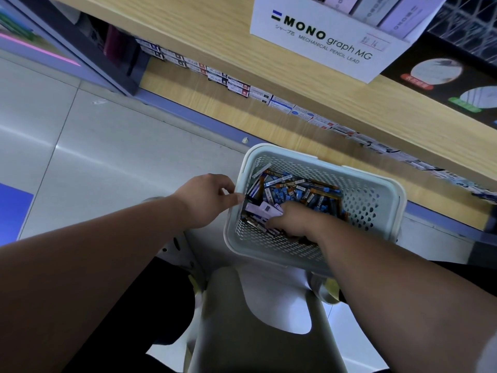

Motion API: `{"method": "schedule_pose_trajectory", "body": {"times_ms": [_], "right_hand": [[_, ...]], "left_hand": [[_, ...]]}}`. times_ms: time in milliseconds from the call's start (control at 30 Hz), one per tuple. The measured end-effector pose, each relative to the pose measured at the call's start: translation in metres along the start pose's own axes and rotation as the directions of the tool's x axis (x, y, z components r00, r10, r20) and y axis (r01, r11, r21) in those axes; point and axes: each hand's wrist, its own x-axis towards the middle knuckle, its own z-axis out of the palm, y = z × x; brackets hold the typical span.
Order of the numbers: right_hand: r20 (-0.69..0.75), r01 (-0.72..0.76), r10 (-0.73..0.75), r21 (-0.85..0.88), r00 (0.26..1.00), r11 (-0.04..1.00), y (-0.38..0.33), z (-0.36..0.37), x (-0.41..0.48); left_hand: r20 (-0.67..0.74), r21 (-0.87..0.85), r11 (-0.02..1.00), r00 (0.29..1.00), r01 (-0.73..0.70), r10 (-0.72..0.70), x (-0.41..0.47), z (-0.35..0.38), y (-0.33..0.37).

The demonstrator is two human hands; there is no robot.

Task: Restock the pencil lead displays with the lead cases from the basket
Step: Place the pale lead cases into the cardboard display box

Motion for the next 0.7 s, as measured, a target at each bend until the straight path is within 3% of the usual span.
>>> {"method": "schedule_pose_trajectory", "body": {"times_ms": [400,567,700], "right_hand": [[-0.076,-0.027,0.039,0.152,0.996,0.988,0.031,-0.026,-0.037],[-0.164,0.020,0.011,0.181,0.986,0.983,0.051,-0.047,-0.060],[-0.271,0.075,0.000,0.268,0.963,0.960,0.067,-0.052,-0.075]], "left_hand": [[-0.040,0.072,0.997,0.999,-0.003,0.006,-0.005,-0.004,0.012],[-0.299,0.181,0.983,0.952,-0.013,0.068,-0.017,-0.003,0.025],[-0.439,0.185,0.964,0.862,-0.191,0.255,-0.024,0.002,0.055]]}}
